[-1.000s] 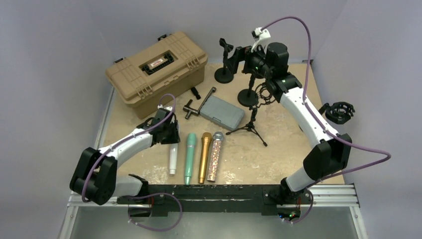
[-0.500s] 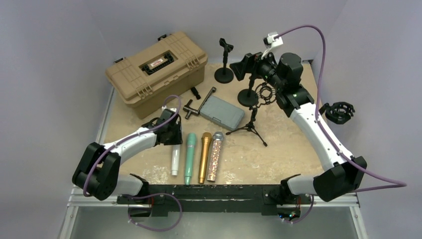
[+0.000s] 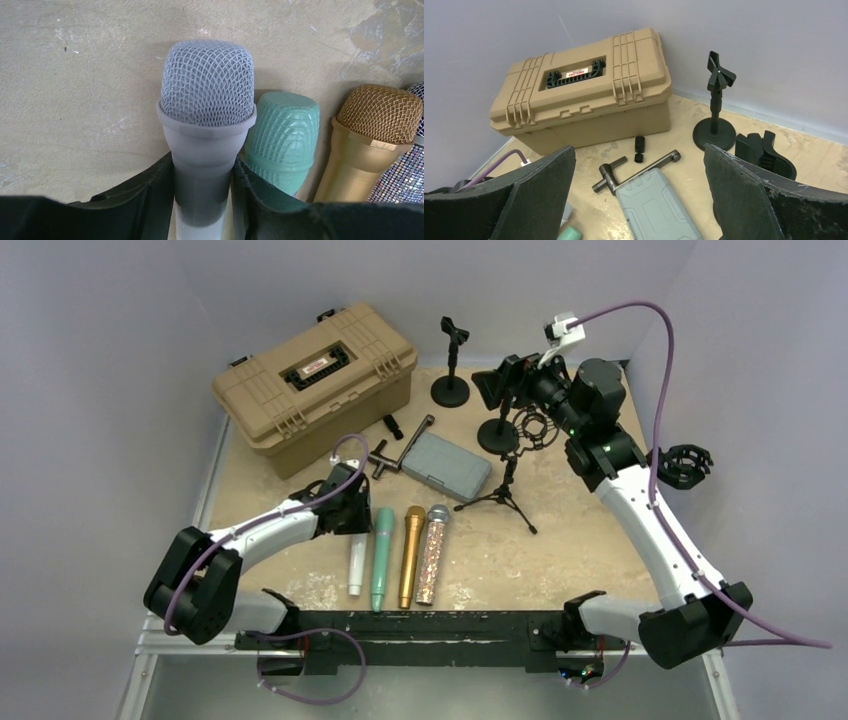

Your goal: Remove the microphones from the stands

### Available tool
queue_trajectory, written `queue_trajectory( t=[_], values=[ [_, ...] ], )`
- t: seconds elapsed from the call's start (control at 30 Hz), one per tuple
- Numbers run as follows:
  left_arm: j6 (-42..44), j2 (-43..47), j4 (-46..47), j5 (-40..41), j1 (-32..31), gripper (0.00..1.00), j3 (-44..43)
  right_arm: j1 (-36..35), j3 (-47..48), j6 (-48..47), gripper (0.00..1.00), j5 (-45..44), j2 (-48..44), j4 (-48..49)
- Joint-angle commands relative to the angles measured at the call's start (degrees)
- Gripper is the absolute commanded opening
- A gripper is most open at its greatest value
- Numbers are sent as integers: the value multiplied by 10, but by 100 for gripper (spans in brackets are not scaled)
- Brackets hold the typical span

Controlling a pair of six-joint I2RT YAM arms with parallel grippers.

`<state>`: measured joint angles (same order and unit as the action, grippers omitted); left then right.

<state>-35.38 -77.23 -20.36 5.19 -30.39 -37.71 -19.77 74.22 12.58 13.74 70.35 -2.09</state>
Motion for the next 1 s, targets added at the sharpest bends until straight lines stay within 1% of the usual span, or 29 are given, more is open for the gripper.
queue_trajectory(
  t=[0.0,0.03,0.07,0.1,0.13,0.33,0.53,0.73,0.9,0.97],
  values=[
    [-7,19,32,11,-1,45,11,0,-7,-5,98,-18,-30,-8],
    [-7,19,34,10,-1,47,13,-1,-14,-1,98,-18,-37,-5],
    [-7,20,34,11,-2,53,15,0,-24,4,98,-18,-46,1],
    [-6,21,35,11,-2,62,17,-1,-39,10,98,-18,-59,9],
    [-6,23,35,11,-1,67,20,-1,-52,14,98,-19,-68,14],
    [-14,53,40,8,-2,68,38,-1,-101,19,98,-42,-107,12],
    [-22,90,32,0,-1,70,36,-1,-108,12,98,-56,-136,-10],
    [-16,130,10,15,-1,72,34,-1,-109,11,98,-58,-146,-19],
    [-14,189,-19,18,-2,73,29,-1,-114,12,98,-69,-159,-34],
    [-15,222,-38,16,-2,75,23,-1,-119,12,99,-81,-172,-38]
  ],
)
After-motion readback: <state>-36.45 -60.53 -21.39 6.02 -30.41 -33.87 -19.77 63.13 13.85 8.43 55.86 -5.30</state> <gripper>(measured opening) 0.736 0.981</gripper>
